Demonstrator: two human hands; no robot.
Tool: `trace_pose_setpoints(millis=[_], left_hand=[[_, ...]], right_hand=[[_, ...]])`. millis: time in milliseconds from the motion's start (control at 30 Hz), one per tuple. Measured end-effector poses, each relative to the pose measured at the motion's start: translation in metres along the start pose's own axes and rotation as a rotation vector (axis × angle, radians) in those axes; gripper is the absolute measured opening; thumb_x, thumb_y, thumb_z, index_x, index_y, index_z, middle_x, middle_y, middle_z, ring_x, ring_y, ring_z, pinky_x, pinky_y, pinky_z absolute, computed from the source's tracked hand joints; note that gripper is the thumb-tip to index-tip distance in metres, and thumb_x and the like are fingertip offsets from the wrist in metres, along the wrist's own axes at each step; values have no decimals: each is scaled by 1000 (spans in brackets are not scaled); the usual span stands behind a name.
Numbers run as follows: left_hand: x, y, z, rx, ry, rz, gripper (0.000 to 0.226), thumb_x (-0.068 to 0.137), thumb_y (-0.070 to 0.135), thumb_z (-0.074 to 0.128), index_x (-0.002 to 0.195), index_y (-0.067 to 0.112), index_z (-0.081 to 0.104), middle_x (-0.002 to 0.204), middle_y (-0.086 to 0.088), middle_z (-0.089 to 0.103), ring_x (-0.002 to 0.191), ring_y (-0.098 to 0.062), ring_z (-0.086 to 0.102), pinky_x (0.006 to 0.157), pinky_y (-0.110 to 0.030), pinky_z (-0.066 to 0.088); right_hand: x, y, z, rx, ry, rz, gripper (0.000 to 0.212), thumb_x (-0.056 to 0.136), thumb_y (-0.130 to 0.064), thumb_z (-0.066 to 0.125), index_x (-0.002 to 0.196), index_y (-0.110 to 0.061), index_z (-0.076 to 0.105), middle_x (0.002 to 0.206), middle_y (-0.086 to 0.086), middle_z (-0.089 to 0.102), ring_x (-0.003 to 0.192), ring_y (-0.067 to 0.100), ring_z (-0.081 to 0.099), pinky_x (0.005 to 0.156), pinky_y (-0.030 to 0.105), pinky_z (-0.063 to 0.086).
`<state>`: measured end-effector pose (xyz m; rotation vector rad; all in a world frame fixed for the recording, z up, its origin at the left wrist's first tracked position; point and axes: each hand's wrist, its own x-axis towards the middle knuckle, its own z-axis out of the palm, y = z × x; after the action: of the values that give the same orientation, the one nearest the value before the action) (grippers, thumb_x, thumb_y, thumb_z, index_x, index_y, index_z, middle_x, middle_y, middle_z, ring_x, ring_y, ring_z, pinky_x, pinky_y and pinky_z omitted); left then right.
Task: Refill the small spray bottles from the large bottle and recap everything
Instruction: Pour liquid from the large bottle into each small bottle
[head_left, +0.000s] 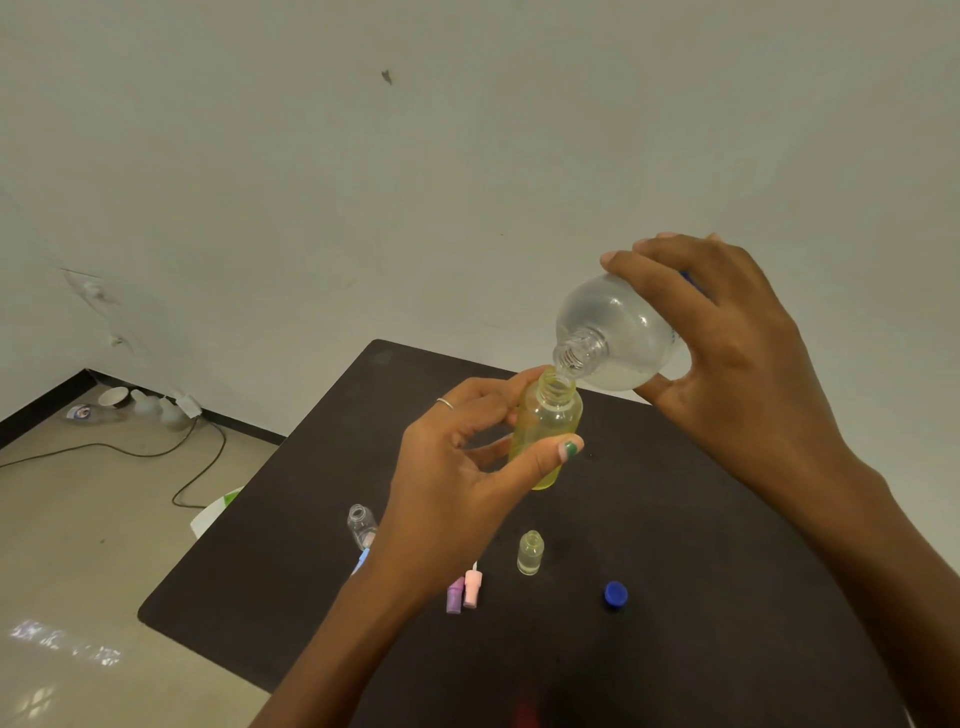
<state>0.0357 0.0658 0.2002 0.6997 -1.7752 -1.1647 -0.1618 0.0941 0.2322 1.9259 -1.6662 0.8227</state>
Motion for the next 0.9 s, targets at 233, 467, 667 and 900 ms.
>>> trace_pose_setpoints(millis=[233,467,667,900], left_hand=[[-1,-1,0,-27,5,-8,29,72,22,72,101,20,70,100,8,67,98,-3,62,75,-13,52],[-1,-1,0,-5,7,-5,32,72,23,71,103,16,70,100,8,66,99,-3,62,76,-13,53],[-1,0,0,-12,12,-4,33,72,24,71,104,18,69,100,8,66,97,-3,62,75,-11,52],[-2,-1,-1,10,10,6,33,74,23,70,106,16,69,102,8,66,101,-3,61,77,-11,51]], right_hand=[[1,-1,-1,5,-4,4,62,71,-11,80,128,-12,55,123,13,55,116,28,46,105,33,30],[2,-3,-3,-3,-18,3,63,71,-11,81,128,-12,54,124,13,55,117,29,46,105,34,30],[2,-4,-3,-6,-14,2,65,69,-10,82,128,-12,54,124,14,55,118,26,43,107,37,30],[3,-4,-4,-5,-20,3,64,71,-10,81,129,-12,54,124,13,55,117,31,47,104,33,30]])
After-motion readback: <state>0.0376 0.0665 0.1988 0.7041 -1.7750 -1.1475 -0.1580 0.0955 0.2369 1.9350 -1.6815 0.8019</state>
